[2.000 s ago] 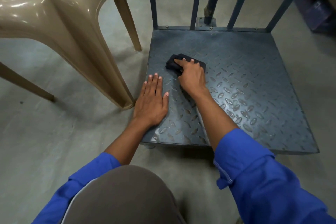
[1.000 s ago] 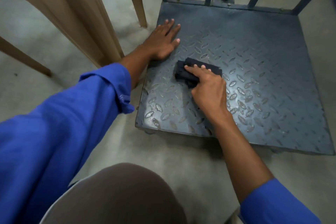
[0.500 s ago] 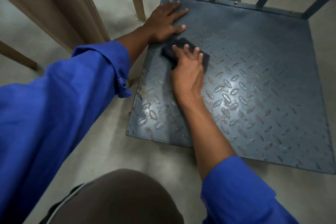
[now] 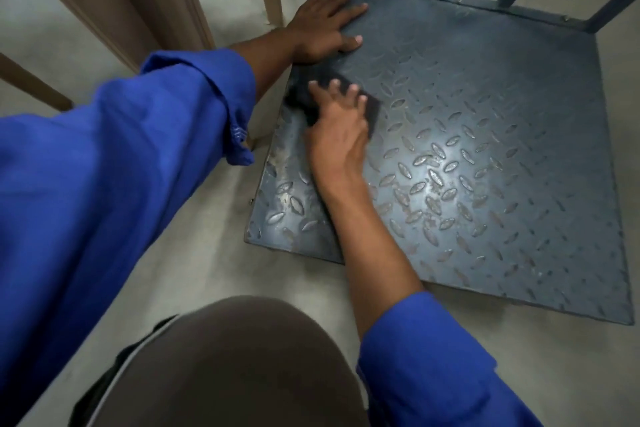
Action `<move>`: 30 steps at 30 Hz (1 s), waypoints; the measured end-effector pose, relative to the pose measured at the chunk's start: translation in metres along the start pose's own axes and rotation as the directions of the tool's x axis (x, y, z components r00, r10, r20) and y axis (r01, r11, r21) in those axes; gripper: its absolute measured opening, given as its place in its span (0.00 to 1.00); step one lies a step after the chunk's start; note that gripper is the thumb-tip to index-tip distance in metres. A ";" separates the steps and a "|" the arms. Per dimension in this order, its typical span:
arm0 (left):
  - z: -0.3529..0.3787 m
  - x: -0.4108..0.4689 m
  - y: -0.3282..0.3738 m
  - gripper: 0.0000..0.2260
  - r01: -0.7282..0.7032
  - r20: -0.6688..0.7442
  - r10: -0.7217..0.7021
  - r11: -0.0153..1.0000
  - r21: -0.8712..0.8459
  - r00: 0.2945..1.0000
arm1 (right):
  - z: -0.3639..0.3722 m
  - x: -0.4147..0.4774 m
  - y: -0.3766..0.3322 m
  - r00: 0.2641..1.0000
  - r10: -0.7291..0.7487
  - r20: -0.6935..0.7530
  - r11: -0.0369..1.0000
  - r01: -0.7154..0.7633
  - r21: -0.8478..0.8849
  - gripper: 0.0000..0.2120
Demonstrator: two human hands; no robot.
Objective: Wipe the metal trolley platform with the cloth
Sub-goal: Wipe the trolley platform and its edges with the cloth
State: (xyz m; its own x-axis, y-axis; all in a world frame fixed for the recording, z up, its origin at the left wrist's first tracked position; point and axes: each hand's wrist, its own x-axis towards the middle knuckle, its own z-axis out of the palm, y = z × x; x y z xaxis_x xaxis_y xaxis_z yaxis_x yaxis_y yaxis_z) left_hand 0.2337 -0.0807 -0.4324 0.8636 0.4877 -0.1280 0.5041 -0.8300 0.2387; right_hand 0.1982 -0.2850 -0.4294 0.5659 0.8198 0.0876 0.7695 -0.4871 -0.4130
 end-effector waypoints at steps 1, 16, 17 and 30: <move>-0.002 0.000 0.001 0.32 -0.002 0.012 0.002 1.000 0.000 1.000 | 0.002 -0.011 -0.014 0.993 -0.108 0.050 0.994 0.106 0.038 0.27; 0.007 -0.012 0.004 0.36 0.004 -0.147 -0.022 0.992 -0.123 0.989 | -0.004 -0.058 0.010 0.961 -0.240 0.140 0.958 0.211 0.195 0.29; 0.008 -0.012 0.003 0.35 -0.001 -0.150 -0.018 0.992 -0.127 0.989 | -0.009 -0.072 0.008 0.939 -0.284 0.193 0.940 0.233 0.247 0.29; 0.011 -0.019 0.005 0.32 -0.005 -0.182 -0.012 0.996 -0.091 0.983 | -0.010 -0.082 0.012 0.940 -0.259 0.224 0.958 0.219 0.187 0.32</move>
State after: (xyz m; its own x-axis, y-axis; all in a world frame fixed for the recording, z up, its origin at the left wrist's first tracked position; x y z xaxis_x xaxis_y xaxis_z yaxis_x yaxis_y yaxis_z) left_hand 0.2198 -0.0977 -0.4396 0.8414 0.5384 0.0467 0.4966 -0.8043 0.3264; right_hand 0.1640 -0.3609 -0.4319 0.2666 0.9637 -0.0137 0.8058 -0.2307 -0.5455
